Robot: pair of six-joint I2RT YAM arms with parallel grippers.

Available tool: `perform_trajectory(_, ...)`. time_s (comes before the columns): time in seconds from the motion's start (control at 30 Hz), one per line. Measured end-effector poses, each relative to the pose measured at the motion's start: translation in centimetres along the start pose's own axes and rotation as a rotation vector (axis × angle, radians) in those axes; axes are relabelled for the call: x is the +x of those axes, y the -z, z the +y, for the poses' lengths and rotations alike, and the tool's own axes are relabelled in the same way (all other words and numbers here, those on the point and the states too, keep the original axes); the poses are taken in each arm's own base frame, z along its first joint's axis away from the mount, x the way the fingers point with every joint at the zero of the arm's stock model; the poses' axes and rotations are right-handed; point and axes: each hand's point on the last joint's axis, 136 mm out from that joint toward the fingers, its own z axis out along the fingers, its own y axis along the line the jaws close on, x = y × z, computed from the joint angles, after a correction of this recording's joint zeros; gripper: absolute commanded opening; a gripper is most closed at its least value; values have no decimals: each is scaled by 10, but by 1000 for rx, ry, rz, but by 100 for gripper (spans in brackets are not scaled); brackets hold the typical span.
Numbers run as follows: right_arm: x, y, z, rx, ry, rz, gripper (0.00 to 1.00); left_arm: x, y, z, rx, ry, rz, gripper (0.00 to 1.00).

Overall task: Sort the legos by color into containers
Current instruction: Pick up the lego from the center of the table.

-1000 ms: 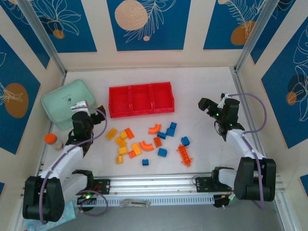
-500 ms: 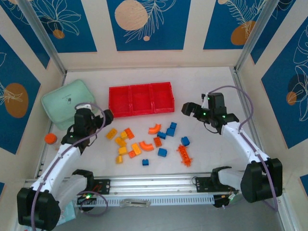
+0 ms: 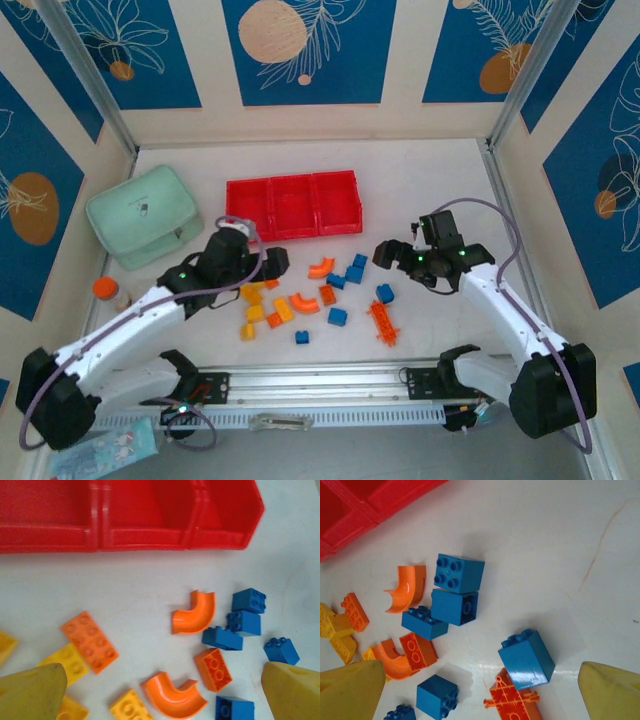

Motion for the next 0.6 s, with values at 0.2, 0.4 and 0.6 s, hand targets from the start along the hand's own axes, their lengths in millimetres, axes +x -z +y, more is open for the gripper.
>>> perform_trajectory(0.2, -8, 9, -26, 46, -101, -17, 99, 5, -36, -56, 21, -124, 92, 99)
perform_trajectory(0.4, -16, 20, -32, 18, -151, -54, 99, 10, -77, -113, 47, -241, 166, 95)
perform_trajectory(0.6, -12, 21, -33, -7, -171, -44, 99, 24, -119, -139, 36, -322, 255, 88)
